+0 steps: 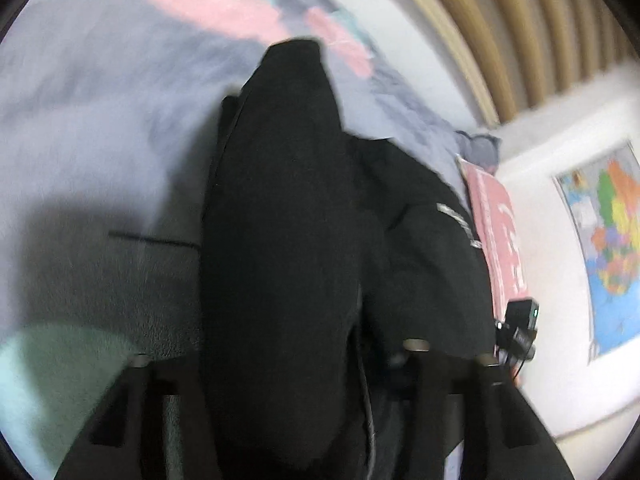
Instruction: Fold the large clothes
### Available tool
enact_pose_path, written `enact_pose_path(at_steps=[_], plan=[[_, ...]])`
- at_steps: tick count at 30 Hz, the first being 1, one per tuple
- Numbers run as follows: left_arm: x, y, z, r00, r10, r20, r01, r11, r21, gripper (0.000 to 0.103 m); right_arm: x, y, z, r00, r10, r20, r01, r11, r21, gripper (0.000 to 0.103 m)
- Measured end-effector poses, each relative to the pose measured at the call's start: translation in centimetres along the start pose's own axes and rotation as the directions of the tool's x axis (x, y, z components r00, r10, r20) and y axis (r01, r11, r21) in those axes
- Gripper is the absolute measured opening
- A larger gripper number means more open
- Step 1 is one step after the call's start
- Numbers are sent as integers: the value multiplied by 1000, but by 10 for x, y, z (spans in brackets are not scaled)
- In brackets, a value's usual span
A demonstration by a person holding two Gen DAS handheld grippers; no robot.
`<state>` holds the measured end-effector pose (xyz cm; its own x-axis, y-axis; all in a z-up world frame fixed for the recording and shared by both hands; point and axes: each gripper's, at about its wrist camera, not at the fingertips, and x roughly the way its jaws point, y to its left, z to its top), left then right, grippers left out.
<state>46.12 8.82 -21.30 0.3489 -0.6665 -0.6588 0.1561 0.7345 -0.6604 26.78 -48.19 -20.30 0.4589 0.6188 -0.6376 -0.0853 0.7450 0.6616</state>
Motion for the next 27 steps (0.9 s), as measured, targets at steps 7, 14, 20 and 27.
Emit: enact_pose_path(at_steps=[7,14,20,27], plan=[[15,10,5,997,-41,-61,38,998,-47,67,30,-13,11,995,70,-70,-65,996,68,92],[11,-6,-6,1000,1,23,-1,1000,-7,40,27,12,14,1000,10,-14,-10,1000,-20,71],[-48,-55,-32,983,-98,154,80,990,118,27,-21,65,0,992,62,107,-48,991,-125,45],[-142,-113,-82,953,-186,240,140,970,199,27,-86,164,-46,990,59,131,-21,961,-275,44]])
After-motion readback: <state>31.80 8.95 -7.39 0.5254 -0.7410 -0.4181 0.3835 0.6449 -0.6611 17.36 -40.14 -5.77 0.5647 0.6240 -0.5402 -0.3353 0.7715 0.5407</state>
